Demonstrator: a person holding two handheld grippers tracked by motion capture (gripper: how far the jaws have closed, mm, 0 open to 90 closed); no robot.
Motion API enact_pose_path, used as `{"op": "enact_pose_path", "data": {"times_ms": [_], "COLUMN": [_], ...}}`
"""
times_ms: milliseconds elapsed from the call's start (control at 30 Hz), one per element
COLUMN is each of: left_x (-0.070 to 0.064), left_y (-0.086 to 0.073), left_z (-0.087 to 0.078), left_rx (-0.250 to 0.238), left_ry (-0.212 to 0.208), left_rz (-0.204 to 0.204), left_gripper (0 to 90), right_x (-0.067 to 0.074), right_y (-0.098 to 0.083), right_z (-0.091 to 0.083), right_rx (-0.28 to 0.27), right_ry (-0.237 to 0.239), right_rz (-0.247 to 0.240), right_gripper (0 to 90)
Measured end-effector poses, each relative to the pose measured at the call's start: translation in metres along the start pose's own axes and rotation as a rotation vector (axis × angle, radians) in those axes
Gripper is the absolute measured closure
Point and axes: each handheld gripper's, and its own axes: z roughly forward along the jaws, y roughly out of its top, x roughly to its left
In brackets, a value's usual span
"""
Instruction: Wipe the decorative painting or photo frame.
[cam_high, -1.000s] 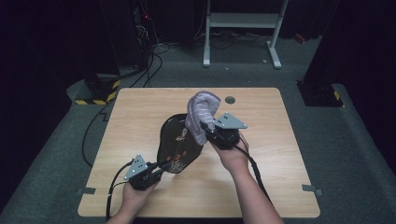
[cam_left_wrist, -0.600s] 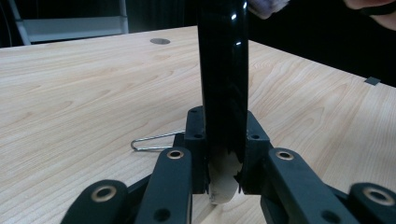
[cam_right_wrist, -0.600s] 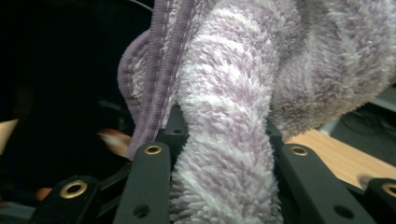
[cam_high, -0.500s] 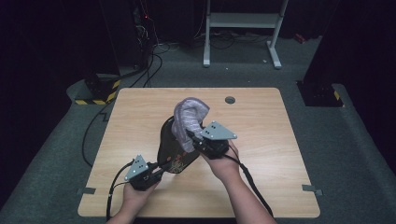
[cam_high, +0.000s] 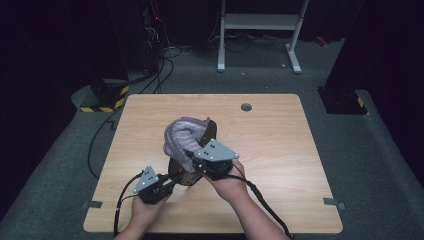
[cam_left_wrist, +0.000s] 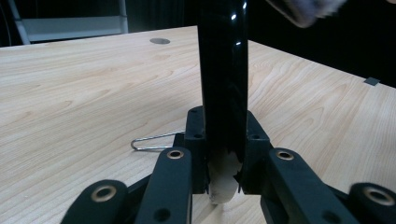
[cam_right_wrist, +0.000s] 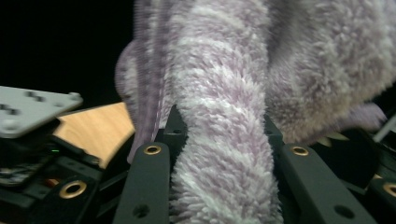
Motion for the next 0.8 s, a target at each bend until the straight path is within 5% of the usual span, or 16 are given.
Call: {"op": "enact_pose_path", "data": {"times_ms": [633, 800], "left_x": [0.000, 0.000], "left_y": [0.000, 0.000], "left_z": [0.000, 0.000], "left_rx": [-0.001, -0.002], "left_ry": [-0.002, -0.002], "left_rz": [0.000, 0.000], "left_gripper": [77.5, 77.5], "right_x": [-0.079, -0.087], "right_y": [-0.029, -0.044], "right_z": [0.004, 0.004], "right_rx": [0.103, 0.135], "right_ry": [-0.214, -0.235], "right_rz": [0.120, 0.151], "right_gripper": [66.5, 66.6]}}
